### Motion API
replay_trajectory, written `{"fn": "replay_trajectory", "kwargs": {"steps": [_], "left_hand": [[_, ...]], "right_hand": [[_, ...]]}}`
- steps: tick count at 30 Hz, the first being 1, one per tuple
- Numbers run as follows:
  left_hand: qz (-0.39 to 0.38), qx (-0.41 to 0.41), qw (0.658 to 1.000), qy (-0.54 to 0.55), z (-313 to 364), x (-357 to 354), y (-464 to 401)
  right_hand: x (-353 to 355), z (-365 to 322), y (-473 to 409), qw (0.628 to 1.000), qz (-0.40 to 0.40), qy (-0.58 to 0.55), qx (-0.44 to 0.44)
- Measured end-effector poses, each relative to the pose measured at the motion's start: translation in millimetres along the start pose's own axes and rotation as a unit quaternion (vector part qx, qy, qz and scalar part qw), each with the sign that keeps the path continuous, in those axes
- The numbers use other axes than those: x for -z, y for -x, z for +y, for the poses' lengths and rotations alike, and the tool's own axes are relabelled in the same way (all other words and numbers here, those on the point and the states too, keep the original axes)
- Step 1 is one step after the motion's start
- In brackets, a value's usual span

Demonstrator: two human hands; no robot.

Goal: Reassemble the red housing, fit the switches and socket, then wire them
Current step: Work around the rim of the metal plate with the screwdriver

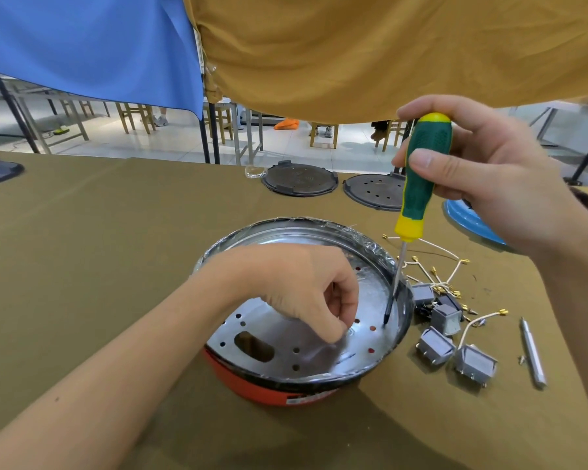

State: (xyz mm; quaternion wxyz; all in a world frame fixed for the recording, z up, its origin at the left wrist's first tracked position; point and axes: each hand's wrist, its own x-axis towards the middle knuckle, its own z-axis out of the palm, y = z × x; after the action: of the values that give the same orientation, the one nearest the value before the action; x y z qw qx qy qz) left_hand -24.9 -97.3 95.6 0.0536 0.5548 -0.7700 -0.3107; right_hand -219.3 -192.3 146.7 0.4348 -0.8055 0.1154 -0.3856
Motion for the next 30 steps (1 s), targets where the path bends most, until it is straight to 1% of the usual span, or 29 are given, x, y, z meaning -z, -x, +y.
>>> {"fn": "replay_trajectory", "kwargs": {"steps": [6, 13, 21, 27, 30], "left_hand": [[0.008, 0.034, 0.999, -0.02, -10, 2, 1], [-0.007, 0.026, 1.0, -0.009, -10, 0, -3], [0.011, 0.022, 1.0, -0.009, -14, -1, -6], [0.019, 0.008, 1.0, 0.017, -13, -2, -5], [0.035, -0.008, 0.999, 0.029, -11, -1, -3]], "right_hand": [[-5, 4, -2, 1.0, -0.005, -0.019, 0.02], [-1, 7, -2, 1.0, 0.004, -0.023, 0.007], [-1, 10, -3, 1.0, 0.015, -0.011, 0.012], [2, 11, -2, 1.0, 0.018, -0.004, 0.009], [2, 10, -2, 1.0, 0.021, -0.006, 0.009]]}}
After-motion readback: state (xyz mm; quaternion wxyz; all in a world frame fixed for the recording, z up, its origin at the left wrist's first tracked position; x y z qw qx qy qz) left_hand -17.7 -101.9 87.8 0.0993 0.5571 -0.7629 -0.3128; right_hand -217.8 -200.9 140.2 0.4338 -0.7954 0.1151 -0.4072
